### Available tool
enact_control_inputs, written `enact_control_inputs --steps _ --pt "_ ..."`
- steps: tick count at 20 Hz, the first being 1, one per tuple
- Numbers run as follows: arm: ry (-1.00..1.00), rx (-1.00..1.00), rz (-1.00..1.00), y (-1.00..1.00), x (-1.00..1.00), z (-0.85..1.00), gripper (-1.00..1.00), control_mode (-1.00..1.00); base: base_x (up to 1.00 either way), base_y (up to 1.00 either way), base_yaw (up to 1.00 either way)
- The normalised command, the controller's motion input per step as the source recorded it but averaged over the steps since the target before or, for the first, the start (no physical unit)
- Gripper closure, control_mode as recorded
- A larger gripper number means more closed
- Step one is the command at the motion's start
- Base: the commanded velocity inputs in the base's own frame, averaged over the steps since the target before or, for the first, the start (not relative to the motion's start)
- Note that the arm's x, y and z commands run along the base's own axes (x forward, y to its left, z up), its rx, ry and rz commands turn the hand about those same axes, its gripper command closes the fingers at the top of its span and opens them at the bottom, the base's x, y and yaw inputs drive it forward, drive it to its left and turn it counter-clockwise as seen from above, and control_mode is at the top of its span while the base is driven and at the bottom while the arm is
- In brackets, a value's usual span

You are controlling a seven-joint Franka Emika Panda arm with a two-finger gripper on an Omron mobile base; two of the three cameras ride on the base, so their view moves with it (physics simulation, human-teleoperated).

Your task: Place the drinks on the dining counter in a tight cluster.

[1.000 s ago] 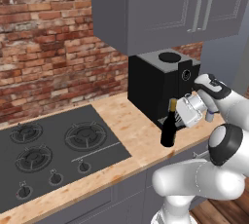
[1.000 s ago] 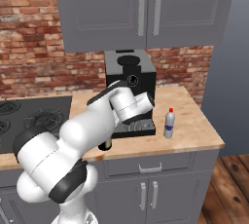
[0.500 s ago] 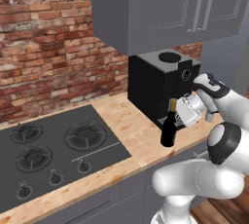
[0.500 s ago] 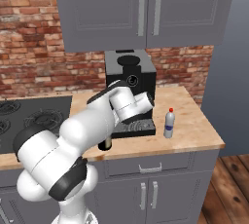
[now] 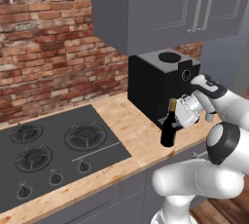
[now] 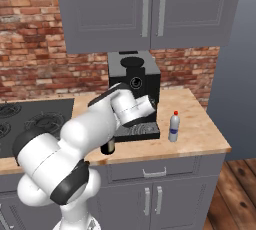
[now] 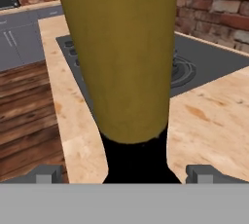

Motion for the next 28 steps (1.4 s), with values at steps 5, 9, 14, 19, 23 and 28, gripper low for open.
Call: enact_control_inputs --steps 5,9,14,19,23,28 --pt "0.0 0.0 0.0 0.03 0.0 0.0 -1.0 -1.0 0.0 0.0 0.0" --pt "0.0 0.0 0.0 0.0 0.0 0.0 1.0 -1.0 0.0 0.0 0.0" --pt "0.0 0.0 0.0 0.0 0.0 0.0 1.0 -1.0 0.0 0.0 0.0" --pt "0.0 0.0 0.0 0.0 0.0 0.0 1.0 -1.0 0.0 0.0 0.0" --pt "0.0 0.0 0.0 0.0 -0.12 0.13 1.0 -1.0 0.0 0.0 0.0" --pt "0.0 0.0 0.0 0.02 -0.34 0.49 1.0 -1.0 0.0 0.0 0.0"
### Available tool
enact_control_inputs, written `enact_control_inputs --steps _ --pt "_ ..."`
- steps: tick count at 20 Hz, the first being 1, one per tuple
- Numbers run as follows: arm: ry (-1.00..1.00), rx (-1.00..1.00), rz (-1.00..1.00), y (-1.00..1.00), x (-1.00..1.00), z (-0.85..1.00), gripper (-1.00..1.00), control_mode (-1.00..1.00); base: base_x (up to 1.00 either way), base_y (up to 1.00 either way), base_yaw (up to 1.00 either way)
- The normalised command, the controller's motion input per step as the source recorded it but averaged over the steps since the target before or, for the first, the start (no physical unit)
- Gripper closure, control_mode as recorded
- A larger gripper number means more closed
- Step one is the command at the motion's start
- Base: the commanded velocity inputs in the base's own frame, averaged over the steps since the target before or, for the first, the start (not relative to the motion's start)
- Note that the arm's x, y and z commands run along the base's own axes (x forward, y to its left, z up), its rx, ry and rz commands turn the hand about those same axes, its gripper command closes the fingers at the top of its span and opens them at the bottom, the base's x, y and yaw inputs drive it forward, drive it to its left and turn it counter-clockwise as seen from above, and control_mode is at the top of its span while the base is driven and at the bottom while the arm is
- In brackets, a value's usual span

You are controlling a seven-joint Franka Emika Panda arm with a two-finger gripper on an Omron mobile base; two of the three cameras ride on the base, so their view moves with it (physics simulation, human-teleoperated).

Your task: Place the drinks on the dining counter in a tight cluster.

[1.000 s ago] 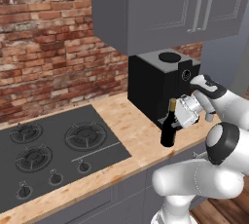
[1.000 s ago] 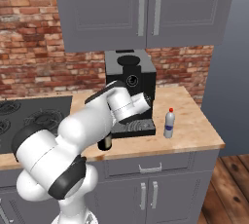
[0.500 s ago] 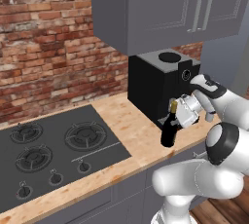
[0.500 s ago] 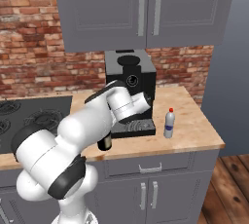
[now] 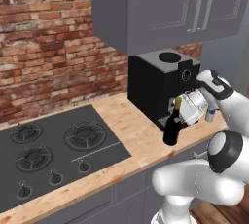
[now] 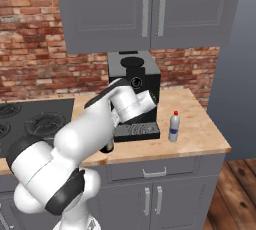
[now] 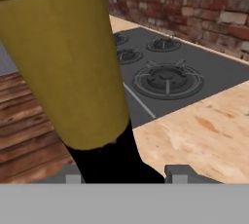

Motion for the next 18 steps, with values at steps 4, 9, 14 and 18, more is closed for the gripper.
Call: enact_control_inputs --steps 4,9,14,18 --pt "0.0 0.0 -0.03 0.13 -0.5 0.53 1.0 -1.0 0.0 0.0 0.0" --pt "0.0 0.0 -0.05 0.17 -0.51 0.5 1.0 -1.0 0.0 0.0 0.0" --pt "-0.03 0.01 0.0 0.01 -0.75 0.42 1.0 -1.0 0.0 0.0 0.0" --pt "-0.12 0.02 0.0 0.04 -0.56 0.47 1.0 -1.0 0.0 0.0 0.0"
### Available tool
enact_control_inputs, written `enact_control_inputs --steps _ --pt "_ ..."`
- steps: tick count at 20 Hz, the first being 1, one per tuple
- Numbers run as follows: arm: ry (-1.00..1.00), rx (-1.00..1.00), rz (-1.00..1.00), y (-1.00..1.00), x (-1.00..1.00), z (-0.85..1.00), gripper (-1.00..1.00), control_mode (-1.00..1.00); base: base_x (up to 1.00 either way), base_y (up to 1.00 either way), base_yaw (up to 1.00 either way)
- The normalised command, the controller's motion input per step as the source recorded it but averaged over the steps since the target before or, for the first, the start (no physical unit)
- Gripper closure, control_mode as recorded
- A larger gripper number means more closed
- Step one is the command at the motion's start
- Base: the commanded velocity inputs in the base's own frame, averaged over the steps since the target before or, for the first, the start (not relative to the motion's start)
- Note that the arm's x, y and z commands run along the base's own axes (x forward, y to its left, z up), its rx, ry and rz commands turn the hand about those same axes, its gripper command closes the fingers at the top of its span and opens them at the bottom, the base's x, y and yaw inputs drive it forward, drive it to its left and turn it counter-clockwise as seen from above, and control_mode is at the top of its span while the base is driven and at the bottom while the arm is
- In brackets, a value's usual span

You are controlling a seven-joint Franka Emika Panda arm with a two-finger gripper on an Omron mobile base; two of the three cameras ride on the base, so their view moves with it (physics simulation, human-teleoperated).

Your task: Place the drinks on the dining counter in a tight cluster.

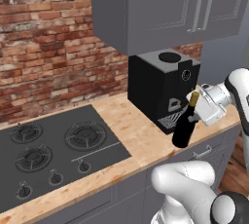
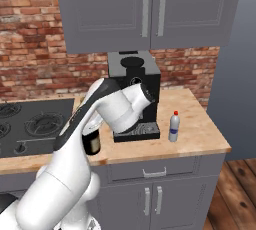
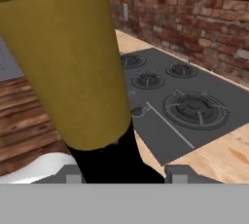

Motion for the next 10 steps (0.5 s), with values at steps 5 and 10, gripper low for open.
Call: enact_control_inputs --steps 5,10 --pt "-0.06 0.0 0.0 0.06 -0.13 0.4 1.0 -1.0 0.0 0.0 0.0" --pt "0.0 0.0 0.0 0.0 0.0 0.01 1.0 -1.0 0.0 0.0 0.0"
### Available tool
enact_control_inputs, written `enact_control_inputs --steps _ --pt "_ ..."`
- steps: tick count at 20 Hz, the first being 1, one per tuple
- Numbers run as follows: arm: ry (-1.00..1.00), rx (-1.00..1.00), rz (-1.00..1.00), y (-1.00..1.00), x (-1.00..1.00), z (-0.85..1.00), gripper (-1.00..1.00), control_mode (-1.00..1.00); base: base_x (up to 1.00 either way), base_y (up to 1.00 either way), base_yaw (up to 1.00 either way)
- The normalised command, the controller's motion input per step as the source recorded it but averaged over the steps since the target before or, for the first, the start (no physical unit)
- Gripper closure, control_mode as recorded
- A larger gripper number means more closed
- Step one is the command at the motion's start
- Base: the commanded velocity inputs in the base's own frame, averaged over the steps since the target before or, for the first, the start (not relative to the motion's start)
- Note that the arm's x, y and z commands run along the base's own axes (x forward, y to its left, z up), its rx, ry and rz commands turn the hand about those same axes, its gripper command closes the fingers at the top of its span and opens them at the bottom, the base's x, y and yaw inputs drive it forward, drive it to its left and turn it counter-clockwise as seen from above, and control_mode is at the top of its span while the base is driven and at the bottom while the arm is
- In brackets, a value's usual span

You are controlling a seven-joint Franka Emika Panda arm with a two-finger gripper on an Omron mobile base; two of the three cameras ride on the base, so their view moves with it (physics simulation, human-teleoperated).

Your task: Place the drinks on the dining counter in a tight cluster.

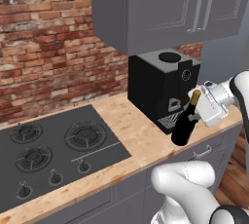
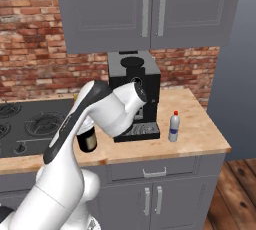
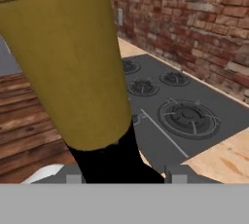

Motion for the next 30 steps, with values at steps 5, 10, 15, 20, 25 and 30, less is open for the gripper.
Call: enact_control_inputs --steps 5,10,15,20,25,30 --pt "0.0 0.0 0.0 0.0 -0.12 0.0 1.0 -1.0 0.0 0.0 0.0" --pt "0.0 0.0 0.0 0.0 0.0 0.0 1.0 1.0 -0.54 0.0 0.02" --pt "0.0 0.0 0.0 0.0 0.0 0.0 1.0 1.0 -0.74 -0.03 0.14" --pt "0.0 0.0 0.0 0.0 0.0 0.0 1.0 1.0 -0.56 -0.1 0.16" --pt "0.0 0.0 0.0 0.0 0.0 0.0 1.0 1.0 -0.16 -0.06 0.33" --pt "0.0 0.0 0.0 0.0 0.0 0.0 1.0 1.0 -0.12 0.13 0.59"
